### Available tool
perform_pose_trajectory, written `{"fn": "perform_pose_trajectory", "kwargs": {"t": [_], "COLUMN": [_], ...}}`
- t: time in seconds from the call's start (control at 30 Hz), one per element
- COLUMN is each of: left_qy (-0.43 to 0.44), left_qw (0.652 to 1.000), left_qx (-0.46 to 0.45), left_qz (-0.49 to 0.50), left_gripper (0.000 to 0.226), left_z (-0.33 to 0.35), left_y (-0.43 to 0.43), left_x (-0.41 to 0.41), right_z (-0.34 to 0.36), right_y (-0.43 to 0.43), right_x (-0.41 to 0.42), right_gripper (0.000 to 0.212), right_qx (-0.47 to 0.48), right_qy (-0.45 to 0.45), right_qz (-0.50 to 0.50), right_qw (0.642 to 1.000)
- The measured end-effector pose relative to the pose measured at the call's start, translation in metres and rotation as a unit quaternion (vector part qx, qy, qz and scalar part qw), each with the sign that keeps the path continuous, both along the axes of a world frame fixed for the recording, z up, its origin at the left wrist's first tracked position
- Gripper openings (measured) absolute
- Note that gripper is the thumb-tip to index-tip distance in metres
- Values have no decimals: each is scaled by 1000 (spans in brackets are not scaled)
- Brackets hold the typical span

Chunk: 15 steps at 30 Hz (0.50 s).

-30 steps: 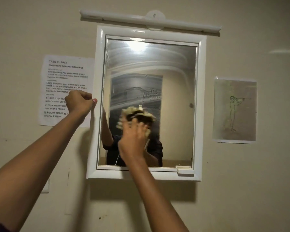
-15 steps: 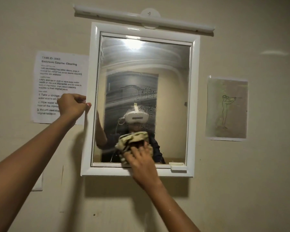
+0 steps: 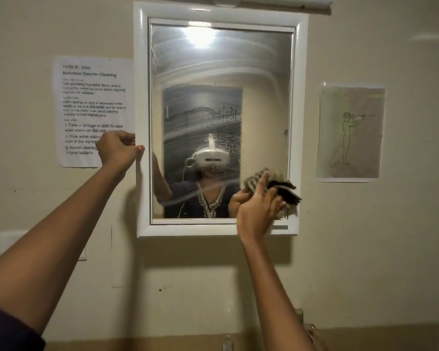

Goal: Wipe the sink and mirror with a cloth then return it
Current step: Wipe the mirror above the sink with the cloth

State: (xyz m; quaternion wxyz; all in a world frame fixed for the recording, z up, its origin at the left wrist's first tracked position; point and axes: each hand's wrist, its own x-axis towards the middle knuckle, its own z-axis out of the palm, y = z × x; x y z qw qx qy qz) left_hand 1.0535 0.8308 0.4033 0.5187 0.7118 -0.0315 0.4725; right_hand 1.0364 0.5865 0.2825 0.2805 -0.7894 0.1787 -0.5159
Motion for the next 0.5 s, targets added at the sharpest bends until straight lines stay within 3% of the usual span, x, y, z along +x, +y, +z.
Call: {"fn": "perform_pose_trajectory", "kwargs": {"t": [0.13,0.27,0.37,0.5], "left_qy": [4,16,22,19], "left_qw": [1000,1000,999,1000], "left_qx": [8,10,18,11], "left_qz": [-7,-12,-17,-16], "left_gripper": [41,39,39,39], "left_z": [-6,-9,-13,-17], "left_y": [1,5,7,3], "left_x": [4,4,3,3], "right_z": [1,-28,-53,-62], "right_y": [75,124,103,35], "right_x": [5,3,-4,-11], "right_gripper": [68,46,45,48], "right_qx": [-198,-456,-519,-508], "right_qy": [33,113,131,129], "right_qz": [136,220,204,174], "right_qw": [970,855,820,834]}}
